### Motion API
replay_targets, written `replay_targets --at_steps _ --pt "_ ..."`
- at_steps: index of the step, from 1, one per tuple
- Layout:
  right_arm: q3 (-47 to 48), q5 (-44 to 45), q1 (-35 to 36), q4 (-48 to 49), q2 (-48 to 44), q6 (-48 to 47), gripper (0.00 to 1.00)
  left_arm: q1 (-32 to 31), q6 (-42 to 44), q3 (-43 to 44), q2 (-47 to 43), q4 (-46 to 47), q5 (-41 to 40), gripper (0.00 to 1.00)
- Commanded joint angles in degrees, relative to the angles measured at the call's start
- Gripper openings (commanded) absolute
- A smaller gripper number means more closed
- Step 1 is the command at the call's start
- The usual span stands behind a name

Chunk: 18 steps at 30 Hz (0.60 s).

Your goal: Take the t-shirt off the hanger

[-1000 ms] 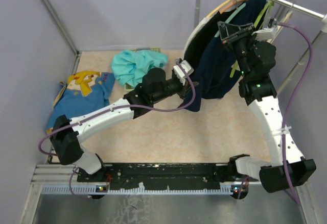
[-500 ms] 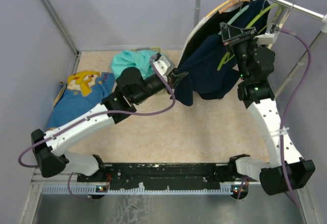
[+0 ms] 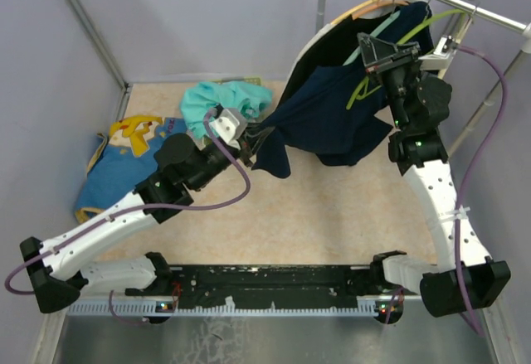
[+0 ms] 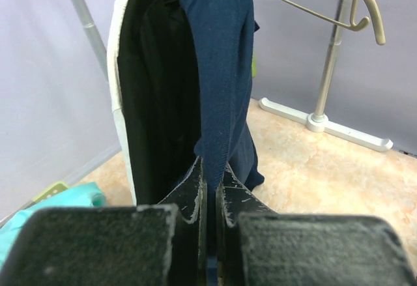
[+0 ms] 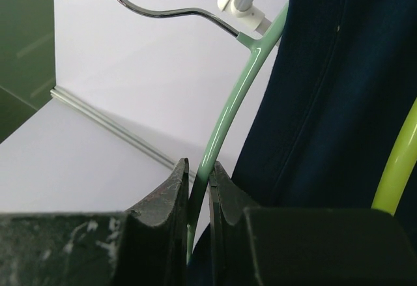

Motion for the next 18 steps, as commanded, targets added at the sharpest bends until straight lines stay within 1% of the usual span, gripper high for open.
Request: replay_targets --at_steps 1,5,10,18 --pt "2.51 2.44 -2.03 9.79 0.24 -1.98 0.0 -0.28 0.08 -1.05 -5.47 2.92 -3.61 0.0" --pt "2.63 2.43 -2.02 9.59 0.61 -1.95 0.0 -0.28 0.75 -0.12 -6.52 5.24 -2.8 0.0" --pt "3.13 3.31 -1.99 9.53 0.73 -2.02 0.0 -0.28 1.65 1.62 -6.67 5.89 -1.97 0.0" --pt "4.63 3.89 -2.48 9.34 1.89 -2.42 0.0 -0.28 0.1 -3.55 -12.74 7.45 -3.65 0.0"
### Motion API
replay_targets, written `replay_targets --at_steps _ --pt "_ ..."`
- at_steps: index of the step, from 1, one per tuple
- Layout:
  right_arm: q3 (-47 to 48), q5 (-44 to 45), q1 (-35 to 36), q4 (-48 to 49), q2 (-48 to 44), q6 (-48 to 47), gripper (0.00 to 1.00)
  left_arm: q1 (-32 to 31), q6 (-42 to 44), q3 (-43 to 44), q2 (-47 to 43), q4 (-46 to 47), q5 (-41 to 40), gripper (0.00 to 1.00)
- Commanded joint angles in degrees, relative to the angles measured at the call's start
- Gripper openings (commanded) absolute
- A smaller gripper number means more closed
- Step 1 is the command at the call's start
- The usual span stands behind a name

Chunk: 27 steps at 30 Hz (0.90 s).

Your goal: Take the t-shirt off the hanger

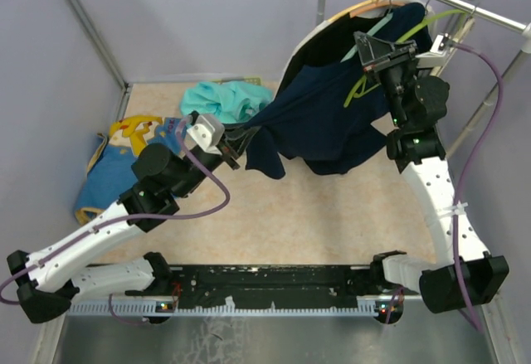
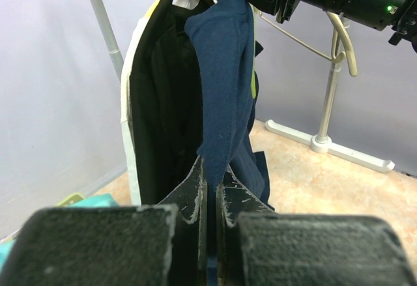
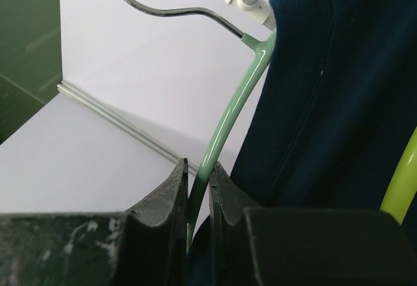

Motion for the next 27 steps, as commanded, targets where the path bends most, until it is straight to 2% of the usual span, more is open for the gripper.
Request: replay_targets --at_steps 1,9,13,19,27 --pt "4.52 5.93 -2.63 7.7 0.8 -3.36 0.0 -0.28 -0.91 -1.76 -7.0 5.54 -2.09 0.0" --pt "5.24 5.38 -3.0 9.07 1.2 -2.46 0.0 -0.28 -2.2 -5.63 -6.6 3.58 -1.25 0.0" --pt "5.53 4.33 -3.11 10.16 1.26 -1.01 0.0 -0.28 -3.3 -7.35 -2.66 4.99 1.49 0.0" --pt "6.6 3.53 -3.13 10.89 1.46 -0.13 0.0 -0.28 -4.71 -11.87 3.56 12.1 6.45 0.0" --pt "6.98 3.88 -3.13 11.35 1.42 0.35 0.0 -0.28 -6.17 -11.33 12.52 15.33 14.43 0.0"
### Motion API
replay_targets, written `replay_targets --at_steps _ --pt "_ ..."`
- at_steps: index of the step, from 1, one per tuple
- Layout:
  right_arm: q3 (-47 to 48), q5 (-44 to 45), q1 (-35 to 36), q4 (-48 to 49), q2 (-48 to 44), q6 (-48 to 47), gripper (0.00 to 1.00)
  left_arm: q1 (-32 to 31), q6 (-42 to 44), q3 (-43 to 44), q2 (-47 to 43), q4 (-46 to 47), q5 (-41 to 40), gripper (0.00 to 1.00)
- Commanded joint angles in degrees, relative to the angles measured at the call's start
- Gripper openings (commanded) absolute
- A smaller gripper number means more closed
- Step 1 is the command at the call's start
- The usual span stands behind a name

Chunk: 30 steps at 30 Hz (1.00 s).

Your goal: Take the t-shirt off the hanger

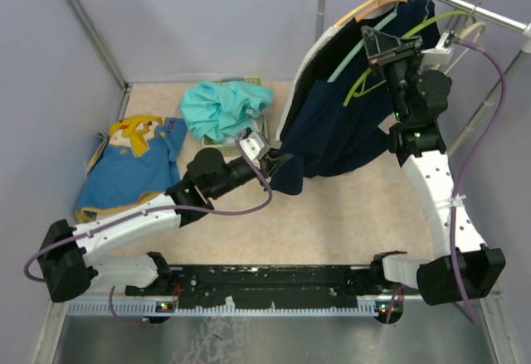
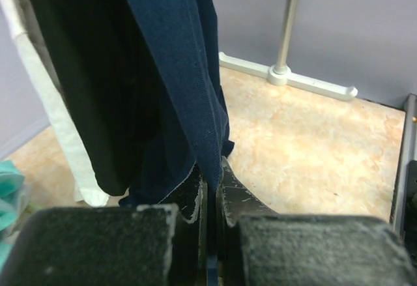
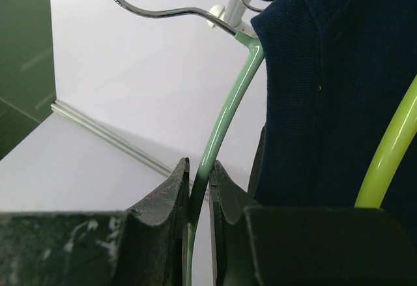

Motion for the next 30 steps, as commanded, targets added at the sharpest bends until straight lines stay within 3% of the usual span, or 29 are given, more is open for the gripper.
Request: replay_targets --at_steps 1,9,30 --pt "5.36 3.18 -1.22 10.64 -1.14 -0.95 0.0 -0.28 -1.58 0.17 3.32 5.15 6.08 0.0" --pt "5.9 3.75 -1.22 11.32 -1.43 -0.5 0.0 -0.37 -3.06 -0.31 9.9 10.95 10.3 0.0" --pt "8.83 1.81 -1.23 10.22 -1.84 1.02 0.0 -0.46 -4.62 2.2 21.28 14.57 3.92 0.0"
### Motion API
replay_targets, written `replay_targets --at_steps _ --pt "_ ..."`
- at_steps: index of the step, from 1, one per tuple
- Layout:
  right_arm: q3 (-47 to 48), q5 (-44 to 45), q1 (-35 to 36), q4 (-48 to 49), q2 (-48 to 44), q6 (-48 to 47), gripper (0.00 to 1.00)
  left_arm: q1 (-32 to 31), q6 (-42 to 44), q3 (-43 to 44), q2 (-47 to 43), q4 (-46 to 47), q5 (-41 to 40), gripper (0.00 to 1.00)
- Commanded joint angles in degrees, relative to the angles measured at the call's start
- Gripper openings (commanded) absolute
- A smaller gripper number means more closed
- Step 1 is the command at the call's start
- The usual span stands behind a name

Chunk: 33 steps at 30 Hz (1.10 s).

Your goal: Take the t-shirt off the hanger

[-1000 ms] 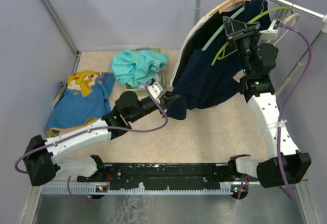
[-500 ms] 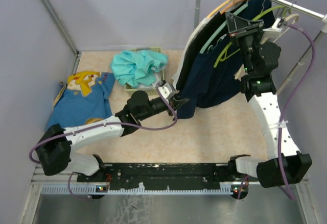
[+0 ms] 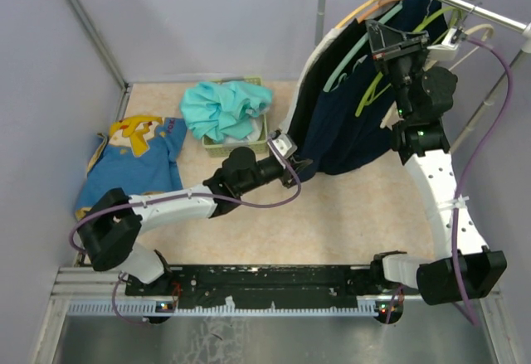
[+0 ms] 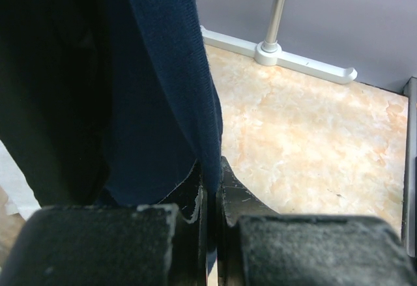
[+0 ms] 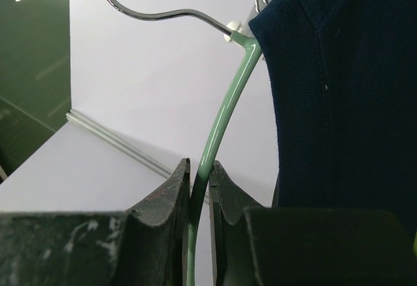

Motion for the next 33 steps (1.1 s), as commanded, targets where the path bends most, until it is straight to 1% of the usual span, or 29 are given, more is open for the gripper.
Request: replay_targets --at_steps 1,7,9,13,18,33 --pt "6.29 0.93 -0.94 10.83 -1.83 -0.42 0.0 -0.39 -1.32 0.97 2.17 0.47 -0.8 0.0" --pt "6.43 0.73 -0.95 10.67 -2.25 0.0 0.0 -0.22 -1.16 2.91 5.38 0.5 -1.89 0.0" --pt "6.56 0.56 -0.98 10.55 -2.42 0.26 0.0 -0.09 -2.03 3.37 6.37 0.86 -3.79 0.0" --pt "7.01 0.55 -1.07 9.82 -2.79 0.29 0.0 1.05 -2.23 4.34 8.53 1.09 -4.4 0.0" --pt "7.72 0.55 -1.29 9.28 -3.04 0.33 0.0 2.81 -3.43 5.31 10.65 2.13 -2.55 0.0" --pt "10.3 0.6 -1.52 7.73 -2.37 -0.14 0.0 4.76 -4.6 9.28 15.03 1.81 -0.81 0.0"
